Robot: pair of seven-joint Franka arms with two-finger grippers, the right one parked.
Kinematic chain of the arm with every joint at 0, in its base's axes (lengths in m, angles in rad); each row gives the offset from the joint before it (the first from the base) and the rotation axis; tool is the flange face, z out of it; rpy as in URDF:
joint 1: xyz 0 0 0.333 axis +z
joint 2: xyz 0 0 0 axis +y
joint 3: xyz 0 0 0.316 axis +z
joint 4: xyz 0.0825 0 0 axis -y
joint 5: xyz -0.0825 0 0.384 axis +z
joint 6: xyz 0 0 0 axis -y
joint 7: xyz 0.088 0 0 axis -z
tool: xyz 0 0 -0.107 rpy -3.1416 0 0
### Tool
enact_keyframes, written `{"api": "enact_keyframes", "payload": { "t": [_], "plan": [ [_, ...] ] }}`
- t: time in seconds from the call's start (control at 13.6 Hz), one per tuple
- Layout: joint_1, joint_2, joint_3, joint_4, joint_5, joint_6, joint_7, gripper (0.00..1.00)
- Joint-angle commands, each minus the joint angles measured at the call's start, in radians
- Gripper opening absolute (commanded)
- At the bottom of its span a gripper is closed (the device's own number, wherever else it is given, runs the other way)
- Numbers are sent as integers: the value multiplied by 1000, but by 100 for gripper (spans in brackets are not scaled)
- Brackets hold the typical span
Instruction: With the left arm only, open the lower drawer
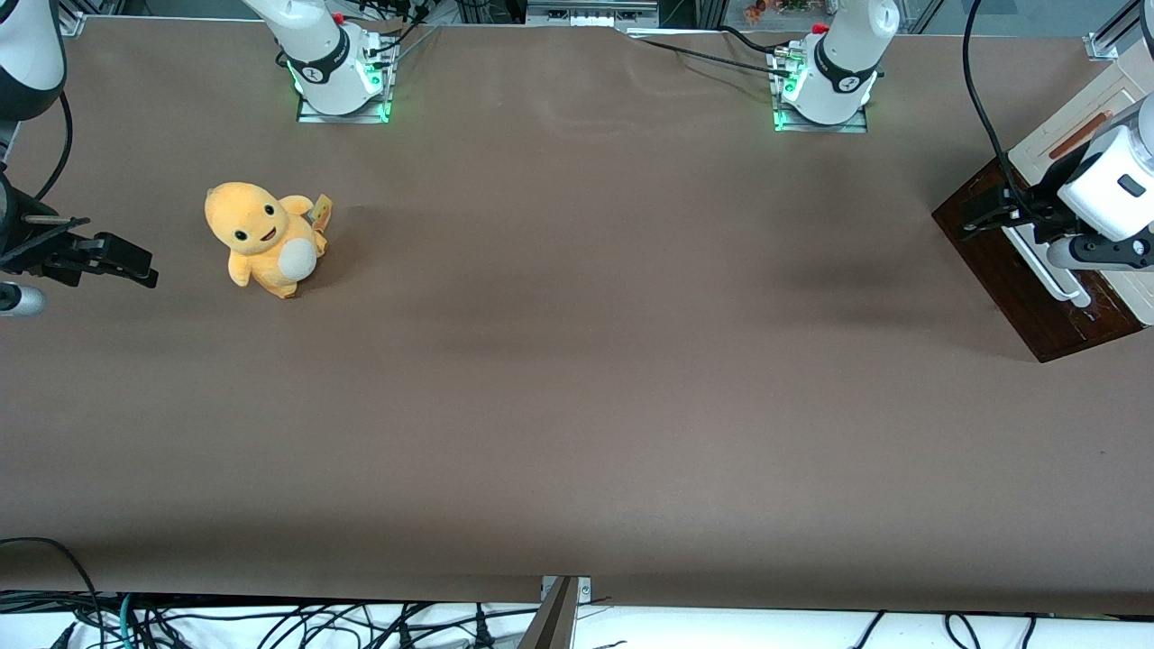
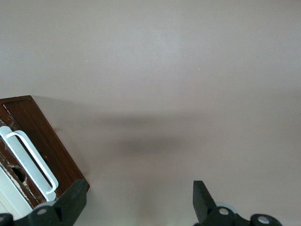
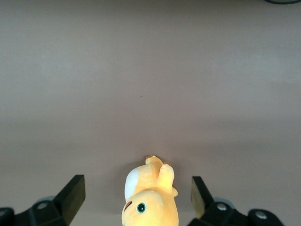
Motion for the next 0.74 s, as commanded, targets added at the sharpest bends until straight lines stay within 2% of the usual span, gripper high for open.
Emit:
{"api": "enact_keyframes", "payload": {
  "t": [0.0, 0.51, 0.66],
  "plan": [
    [4, -11, 0, -13, -25, -6, 14, 100],
    [-3, 78, 0, -2, -4, -63, -54, 100],
    [-24, 123, -2, -2, 54, -86, -84, 100]
  ]
}}
